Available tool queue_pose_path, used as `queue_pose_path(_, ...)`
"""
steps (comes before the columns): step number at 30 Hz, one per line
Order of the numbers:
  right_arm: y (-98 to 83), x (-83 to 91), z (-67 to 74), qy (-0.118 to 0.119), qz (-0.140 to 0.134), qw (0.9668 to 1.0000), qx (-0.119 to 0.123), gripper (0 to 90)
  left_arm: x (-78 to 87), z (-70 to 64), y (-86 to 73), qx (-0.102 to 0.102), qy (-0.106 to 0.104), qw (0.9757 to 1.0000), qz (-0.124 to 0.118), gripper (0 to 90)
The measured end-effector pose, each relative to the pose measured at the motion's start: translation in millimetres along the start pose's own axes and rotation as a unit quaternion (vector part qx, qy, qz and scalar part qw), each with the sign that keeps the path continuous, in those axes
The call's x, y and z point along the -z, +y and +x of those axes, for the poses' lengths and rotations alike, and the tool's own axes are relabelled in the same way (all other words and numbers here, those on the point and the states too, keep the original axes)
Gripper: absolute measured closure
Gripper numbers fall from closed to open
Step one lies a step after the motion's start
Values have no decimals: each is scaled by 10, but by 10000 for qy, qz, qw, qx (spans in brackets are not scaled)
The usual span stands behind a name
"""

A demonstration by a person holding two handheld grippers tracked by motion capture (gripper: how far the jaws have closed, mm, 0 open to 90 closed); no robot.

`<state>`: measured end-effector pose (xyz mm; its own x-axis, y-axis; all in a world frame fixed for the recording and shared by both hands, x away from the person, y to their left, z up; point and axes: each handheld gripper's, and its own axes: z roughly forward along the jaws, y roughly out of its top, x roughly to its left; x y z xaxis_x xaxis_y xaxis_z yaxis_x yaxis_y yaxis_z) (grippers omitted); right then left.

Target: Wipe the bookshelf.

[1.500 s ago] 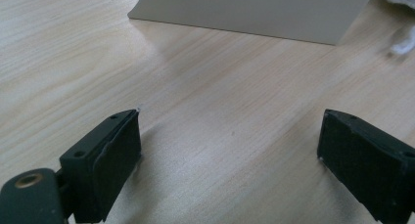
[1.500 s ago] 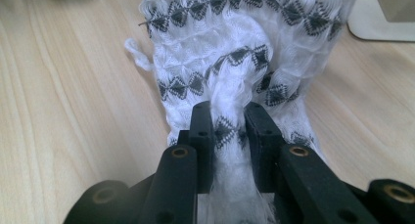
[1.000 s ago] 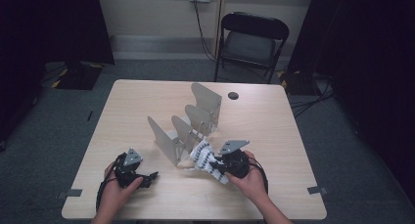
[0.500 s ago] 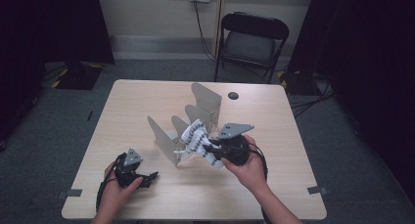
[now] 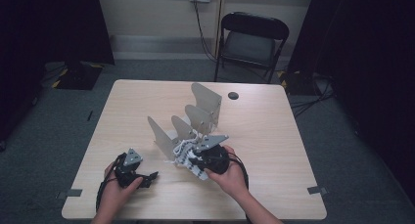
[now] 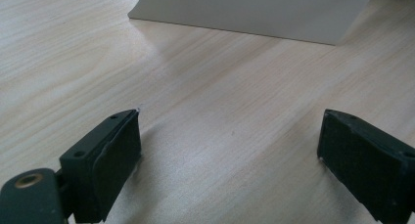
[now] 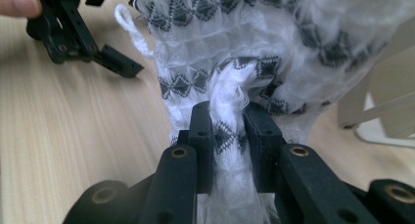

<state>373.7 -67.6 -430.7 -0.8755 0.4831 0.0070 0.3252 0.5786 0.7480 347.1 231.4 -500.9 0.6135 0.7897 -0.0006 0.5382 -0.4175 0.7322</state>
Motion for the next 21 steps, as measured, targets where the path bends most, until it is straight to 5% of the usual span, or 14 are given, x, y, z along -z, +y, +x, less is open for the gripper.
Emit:
queue_pose_path(10, -252, -253, 34, 122, 335, 9993, -76, 762, 0, 0, 0, -1, 1, 10000, 1, 90)
queue_pose_path(21, -375, -262, 15, 160, 455, 9988, -96, 756, 1, 0, 0, -4, -1, 10000, 4, 90)
